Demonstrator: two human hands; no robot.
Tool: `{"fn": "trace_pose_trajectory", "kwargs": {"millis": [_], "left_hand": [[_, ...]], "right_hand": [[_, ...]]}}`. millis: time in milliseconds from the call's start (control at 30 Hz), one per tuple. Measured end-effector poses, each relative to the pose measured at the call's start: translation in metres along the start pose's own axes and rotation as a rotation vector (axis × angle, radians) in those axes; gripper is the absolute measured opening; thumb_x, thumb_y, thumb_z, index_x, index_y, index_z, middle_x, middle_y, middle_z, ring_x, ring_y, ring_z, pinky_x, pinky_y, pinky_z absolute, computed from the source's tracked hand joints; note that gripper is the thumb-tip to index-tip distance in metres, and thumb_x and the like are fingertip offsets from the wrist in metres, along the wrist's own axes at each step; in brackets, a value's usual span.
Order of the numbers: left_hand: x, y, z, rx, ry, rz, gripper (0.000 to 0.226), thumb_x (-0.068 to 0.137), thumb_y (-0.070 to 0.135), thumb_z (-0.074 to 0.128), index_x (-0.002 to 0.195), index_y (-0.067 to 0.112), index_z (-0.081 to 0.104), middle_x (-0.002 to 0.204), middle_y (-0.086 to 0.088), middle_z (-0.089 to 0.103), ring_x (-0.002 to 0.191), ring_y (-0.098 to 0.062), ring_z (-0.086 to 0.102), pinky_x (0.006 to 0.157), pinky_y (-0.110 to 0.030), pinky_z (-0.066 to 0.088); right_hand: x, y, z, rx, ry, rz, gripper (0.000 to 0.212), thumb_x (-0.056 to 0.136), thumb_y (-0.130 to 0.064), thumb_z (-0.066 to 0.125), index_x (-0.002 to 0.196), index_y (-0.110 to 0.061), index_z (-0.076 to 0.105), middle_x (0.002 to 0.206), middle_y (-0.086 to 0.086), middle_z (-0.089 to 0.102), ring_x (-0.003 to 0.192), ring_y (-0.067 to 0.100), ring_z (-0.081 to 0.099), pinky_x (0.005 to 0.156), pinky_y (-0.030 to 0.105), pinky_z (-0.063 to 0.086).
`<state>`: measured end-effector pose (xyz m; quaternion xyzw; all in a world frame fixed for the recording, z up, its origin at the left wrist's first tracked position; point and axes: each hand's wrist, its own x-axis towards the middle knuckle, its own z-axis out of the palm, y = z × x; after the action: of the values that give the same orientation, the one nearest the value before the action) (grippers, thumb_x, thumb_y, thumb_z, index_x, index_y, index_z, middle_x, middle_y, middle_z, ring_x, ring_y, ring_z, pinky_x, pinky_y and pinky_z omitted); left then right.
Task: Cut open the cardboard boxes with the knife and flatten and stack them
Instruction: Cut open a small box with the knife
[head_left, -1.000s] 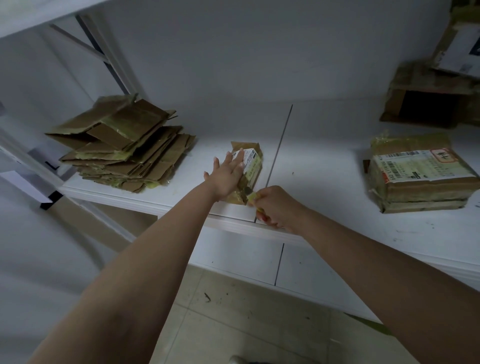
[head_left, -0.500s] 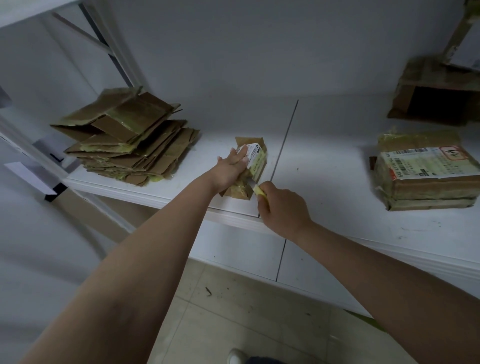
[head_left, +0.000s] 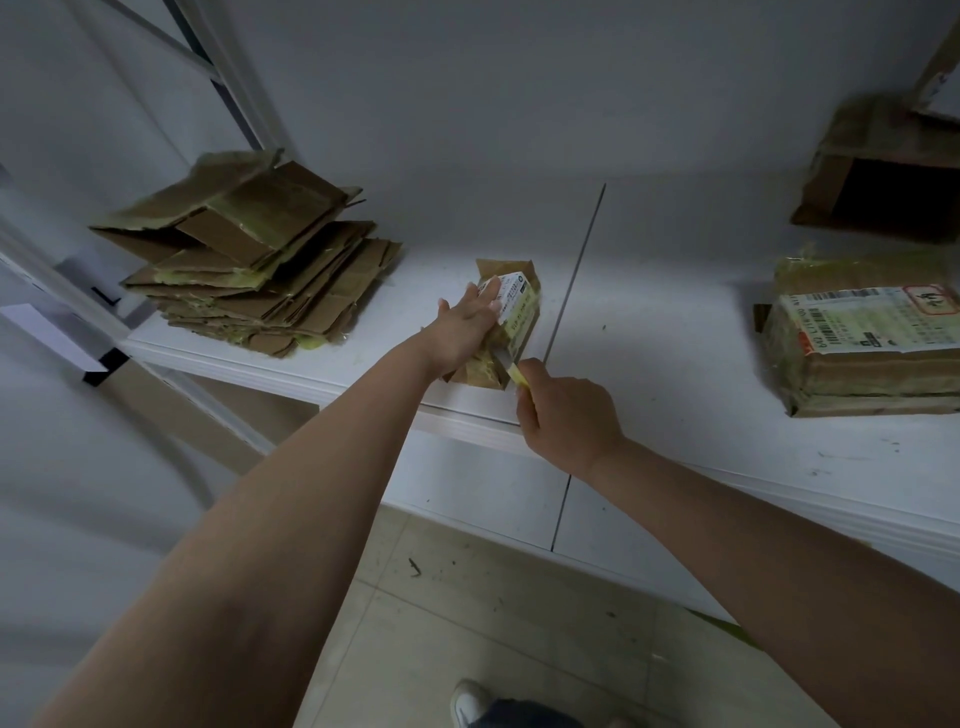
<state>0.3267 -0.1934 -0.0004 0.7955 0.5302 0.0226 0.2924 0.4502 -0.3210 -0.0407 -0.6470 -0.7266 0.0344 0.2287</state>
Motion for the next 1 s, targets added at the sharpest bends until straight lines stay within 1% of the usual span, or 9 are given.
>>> {"fn": "trace_pose_trajectory", "kwargs": {"millis": [133,200,300,400,567,667,767,867,1000], "left_hand": [[-0.002,0.000,0.000,-0.007,0.015,-0.001,0.052,0.102,0.052,0.012,0.152,0.039,0.003,0.162,0.002,-0.005,0.146,-0.033,-0.018,0.115,-0.060,-0.009],[-0.003,0.001,0.001,0.002,0.021,0.000,0.052,0.102,0.051,0.011,0.152,0.039,0.002,0.162,0.002,-0.004,0.146,-0.032,-0.017,0.115,-0.060,-0.009],[-0.003,0.003,0.001,0.052,0.040,-0.001,0.055,0.100,0.056,0.011,0.152,0.040,0.001,0.162,0.003,-0.003,0.147,-0.032,-0.014,0.114,-0.060,-0.011],[-0.006,0.005,0.000,0.125,0.053,0.000,0.062,0.098,0.060,0.024,0.152,0.039,0.004,0.162,0.003,0.000,0.148,-0.032,-0.010,0.111,-0.060,-0.011],[-0.006,0.007,-0.016,0.276,0.078,0.049,0.057,0.100,0.048,0.037,0.151,0.042,0.014,0.162,0.006,0.010,0.148,-0.030,0.001,0.111,-0.062,-0.008],[0.000,-0.007,-0.035,0.337,0.064,0.128,0.059,0.098,0.015,0.042,0.148,0.044,0.026,0.160,0.007,0.019,0.148,-0.025,0.010,0.115,-0.059,-0.005],[0.000,-0.024,-0.034,0.169,0.067,0.226,0.068,0.093,-0.005,0.039,0.146,0.038,0.034,0.158,0.000,0.025,0.146,-0.023,0.018,0.119,-0.050,0.005],[0.001,-0.030,-0.019,0.094,0.119,0.239,0.066,0.094,-0.003,0.041,0.147,0.035,0.033,0.159,0.000,0.022,0.147,-0.024,0.012,0.120,-0.046,-0.002],[0.006,-0.035,-0.014,0.095,0.164,0.283,0.061,0.095,0.008,0.050,0.147,0.037,0.034,0.157,0.002,0.027,0.146,-0.025,0.016,0.120,-0.049,0.005]], "right_hand": [[-0.005,0.007,0.009,-0.039,0.014,-0.038,0.021,0.093,-0.018,0.049,0.108,-0.004,0.056,0.053,0.004,0.048,0.042,0.027,0.047,0.044,0.020,0.021],[-0.006,0.008,0.008,-0.070,0.001,-0.056,0.025,0.095,-0.020,0.045,0.114,-0.006,0.053,0.063,0.008,0.058,0.050,0.030,0.052,0.045,0.022,0.016],[-0.005,0.009,0.003,-0.081,-0.066,-0.080,0.032,0.098,-0.024,0.036,0.126,-0.010,0.043,0.083,0.008,0.065,0.070,0.032,0.060,0.053,0.028,0.026],[-0.005,0.009,-0.002,-0.103,-0.125,-0.086,0.032,0.099,-0.026,0.034,0.126,-0.011,0.042,0.089,0.008,0.064,0.067,0.026,0.051,0.057,0.028,0.030],[0.000,0.022,-0.011,0.069,-0.184,0.008,0.026,0.099,-0.026,0.036,0.117,-0.011,0.047,0.083,0.009,0.060,0.064,0.025,0.046,0.057,0.030,0.031],[0.000,0.039,-0.017,0.070,-0.072,0.102,0.023,0.098,-0.027,0.038,0.113,-0.014,0.048,0.082,0.011,0.064,0.068,0.032,0.056,0.057,0.031,0.033],[0.006,0.059,-0.024,0.031,-0.007,0.235,0.024,0.099,-0.028,0.037,0.116,-0.014,0.047,0.084,0.010,0.063,0.071,0.031,0.056,0.059,0.032,0.034],[0.016,0.068,-0.025,0.020,-0.017,0.273,0.025,0.100,-0.029,0.034,0.116,-0.015,0.045,0.078,0.005,0.055,0.066,0.027,0.049,0.058,0.032,0.034],[0.028,0.070,-0.019,0.027,-0.014,0.246,0.024,0.101,-0.032,0.032,0.117,-0.018,0.043,0.081,0.006,0.059,0.067,0.027,0.051,0.060,0.031,0.035]]}}
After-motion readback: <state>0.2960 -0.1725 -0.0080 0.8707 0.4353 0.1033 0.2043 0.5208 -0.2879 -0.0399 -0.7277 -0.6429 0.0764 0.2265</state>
